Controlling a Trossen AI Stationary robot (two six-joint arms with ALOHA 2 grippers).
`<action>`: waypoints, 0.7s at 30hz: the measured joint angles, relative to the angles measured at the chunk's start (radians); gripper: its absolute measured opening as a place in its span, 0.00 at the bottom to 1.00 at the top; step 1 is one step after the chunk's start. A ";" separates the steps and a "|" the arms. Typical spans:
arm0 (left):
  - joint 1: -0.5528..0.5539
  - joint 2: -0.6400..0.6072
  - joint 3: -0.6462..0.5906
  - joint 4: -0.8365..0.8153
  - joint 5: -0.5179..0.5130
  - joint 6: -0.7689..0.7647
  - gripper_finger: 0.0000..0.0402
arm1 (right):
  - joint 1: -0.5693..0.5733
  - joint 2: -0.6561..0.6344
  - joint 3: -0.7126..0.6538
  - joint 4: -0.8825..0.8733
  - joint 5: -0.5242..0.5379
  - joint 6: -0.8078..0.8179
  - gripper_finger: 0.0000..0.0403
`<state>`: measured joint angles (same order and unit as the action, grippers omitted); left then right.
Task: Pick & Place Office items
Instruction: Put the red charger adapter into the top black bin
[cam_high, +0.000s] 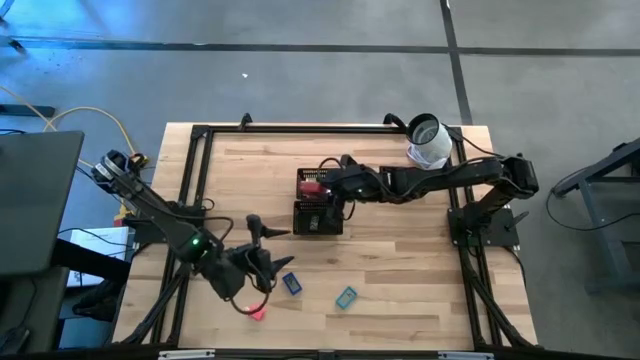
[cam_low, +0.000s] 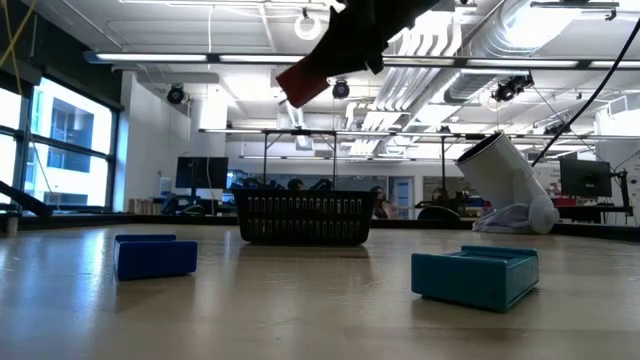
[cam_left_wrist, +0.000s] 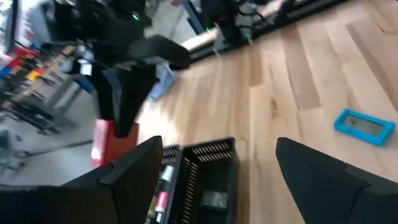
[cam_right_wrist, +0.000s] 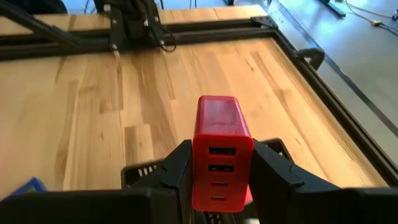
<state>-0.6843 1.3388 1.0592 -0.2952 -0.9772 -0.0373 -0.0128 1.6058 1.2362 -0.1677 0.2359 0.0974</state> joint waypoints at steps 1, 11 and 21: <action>0.008 0.000 0.000 -0.015 0.022 -0.016 0.76 | -0.002 0.002 0.000 -0.011 0.000 -0.002 0.27; 0.051 0.000 0.000 -0.049 0.133 -0.061 0.76 | -0.079 0.004 -0.049 -0.027 -0.056 -0.015 0.27; 0.048 0.000 0.000 -0.038 0.139 -0.067 0.76 | -0.154 0.092 -0.075 0.085 -0.196 0.008 0.27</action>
<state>-0.6364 1.3392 1.0588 -0.3333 -0.8383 -0.1039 -0.1667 1.6980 1.1612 -0.0824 0.0400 0.1056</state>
